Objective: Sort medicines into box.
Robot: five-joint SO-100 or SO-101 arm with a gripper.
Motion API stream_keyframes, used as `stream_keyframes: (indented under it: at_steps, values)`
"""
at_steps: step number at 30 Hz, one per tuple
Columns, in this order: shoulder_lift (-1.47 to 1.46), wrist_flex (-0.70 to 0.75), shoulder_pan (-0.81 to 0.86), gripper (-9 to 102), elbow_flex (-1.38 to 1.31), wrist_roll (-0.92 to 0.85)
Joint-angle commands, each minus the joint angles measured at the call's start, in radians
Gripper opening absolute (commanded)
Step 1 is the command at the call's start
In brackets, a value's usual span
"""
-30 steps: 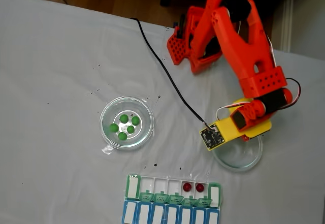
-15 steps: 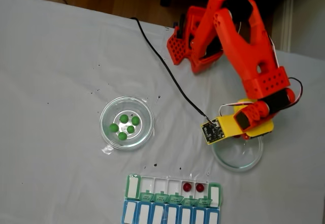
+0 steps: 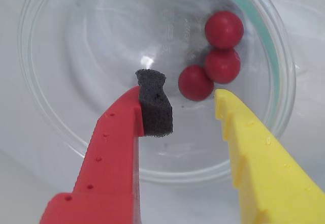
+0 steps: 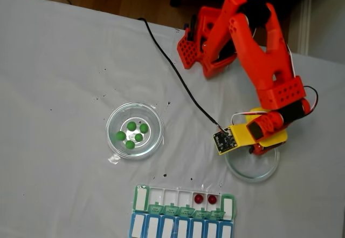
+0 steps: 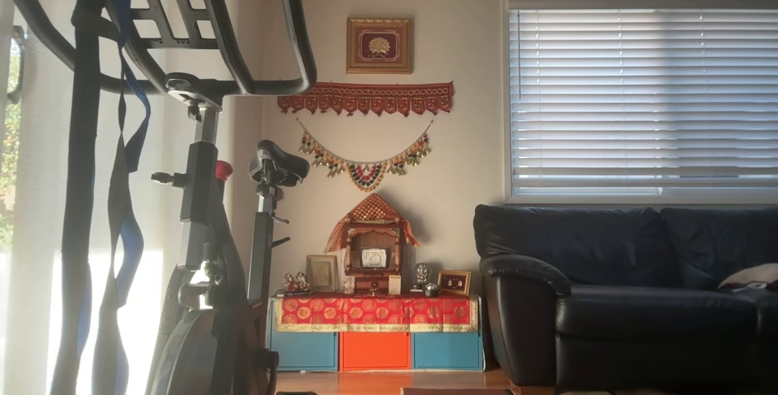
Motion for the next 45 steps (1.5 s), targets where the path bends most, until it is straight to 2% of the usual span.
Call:
stream_keyframes:
  at_steps: [1,7,17,27,36,45]
  values:
    - [-0.009,-0.020,-0.021,16,0.002,0.006]
    - [-0.051,-0.025,-0.037,16,0.005,0.011]
    - [-0.086,0.078,-0.061,19,-0.078,0.005]
    - [-0.195,0.206,-0.107,18,-0.233,0.015]
    - [-0.373,0.236,-0.110,15,-0.305,0.000]
    - [-0.364,0.296,-0.123,12,-0.360,-0.006]
